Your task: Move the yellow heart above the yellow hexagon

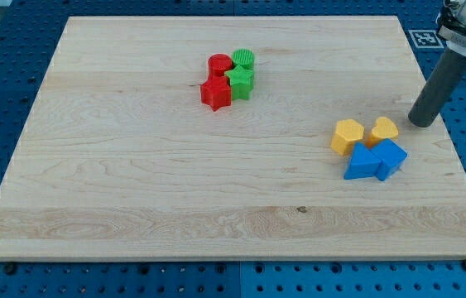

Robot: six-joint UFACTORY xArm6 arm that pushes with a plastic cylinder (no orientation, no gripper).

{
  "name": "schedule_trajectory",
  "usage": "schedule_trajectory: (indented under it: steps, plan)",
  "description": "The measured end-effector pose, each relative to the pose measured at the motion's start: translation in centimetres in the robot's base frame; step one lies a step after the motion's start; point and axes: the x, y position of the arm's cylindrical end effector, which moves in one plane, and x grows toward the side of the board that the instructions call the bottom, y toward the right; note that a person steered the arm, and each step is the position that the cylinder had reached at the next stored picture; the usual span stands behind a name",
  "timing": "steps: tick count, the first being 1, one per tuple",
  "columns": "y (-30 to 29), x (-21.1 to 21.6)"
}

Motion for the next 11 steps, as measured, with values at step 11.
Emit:
schedule_trajectory:
  steps: [11]
  plan:
    - [-8.7, -1.6]
